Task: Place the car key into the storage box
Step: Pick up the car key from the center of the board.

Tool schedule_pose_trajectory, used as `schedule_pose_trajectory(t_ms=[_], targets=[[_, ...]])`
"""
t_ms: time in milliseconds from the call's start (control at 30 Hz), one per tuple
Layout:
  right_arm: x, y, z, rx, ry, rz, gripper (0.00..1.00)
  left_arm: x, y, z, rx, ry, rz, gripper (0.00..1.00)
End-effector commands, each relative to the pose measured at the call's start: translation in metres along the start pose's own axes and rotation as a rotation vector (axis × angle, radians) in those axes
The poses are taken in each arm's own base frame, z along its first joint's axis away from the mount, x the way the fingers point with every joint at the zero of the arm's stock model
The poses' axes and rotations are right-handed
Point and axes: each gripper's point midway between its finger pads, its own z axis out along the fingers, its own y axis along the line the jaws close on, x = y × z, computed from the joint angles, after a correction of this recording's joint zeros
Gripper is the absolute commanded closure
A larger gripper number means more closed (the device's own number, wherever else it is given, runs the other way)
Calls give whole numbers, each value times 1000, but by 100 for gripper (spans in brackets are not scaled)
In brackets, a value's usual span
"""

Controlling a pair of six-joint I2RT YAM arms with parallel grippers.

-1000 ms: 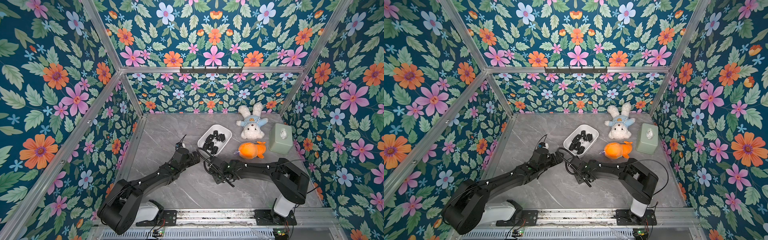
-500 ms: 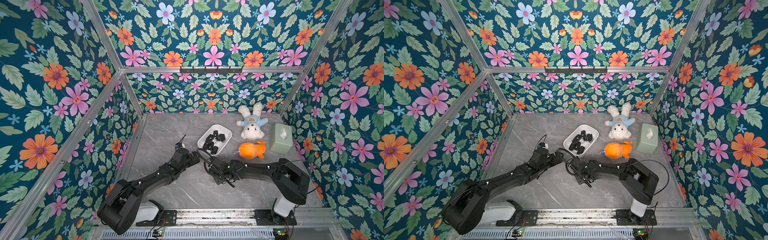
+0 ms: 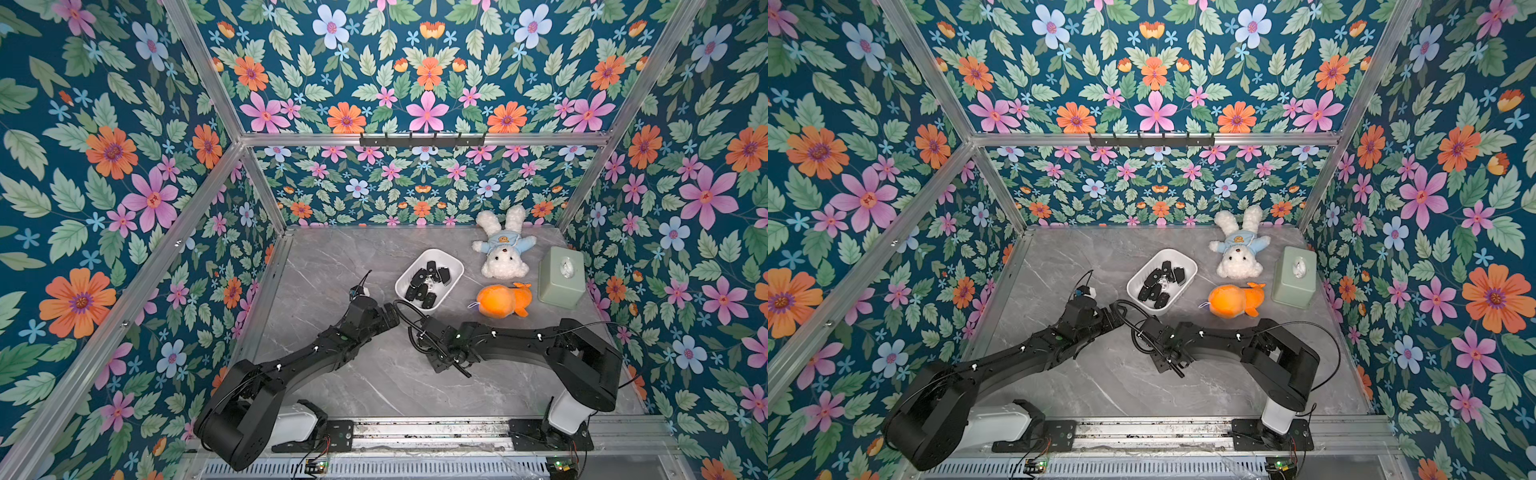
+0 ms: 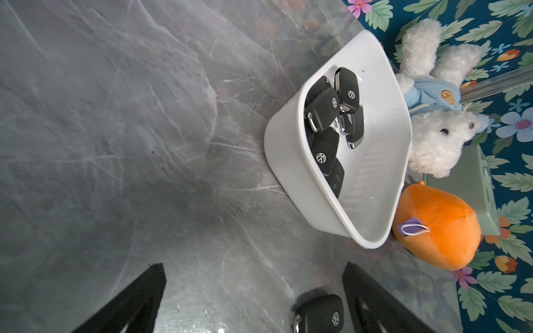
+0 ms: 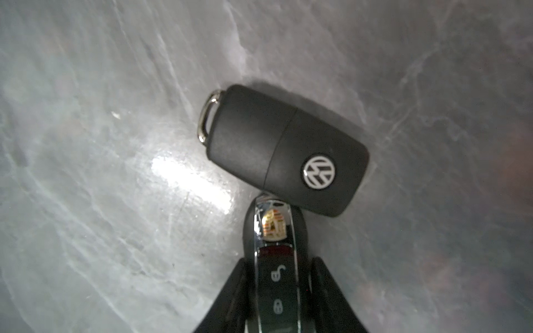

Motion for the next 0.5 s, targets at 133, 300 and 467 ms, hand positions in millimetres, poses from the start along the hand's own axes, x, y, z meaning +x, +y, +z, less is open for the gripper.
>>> schedule_pose_trajectory(t_ms=[133, 300, 467], targets=[[10, -13, -11, 48, 21, -3, 66, -10, 3, -3, -18, -35, 7, 0], [-13, -16, -44, 19, -111, 46, 66, -21, 4, -5, -24, -62, 14, 0], [-40, -36, -73, 3, -228, 143, 66, -34, 3, -6, -25, -87, 21, 0]])
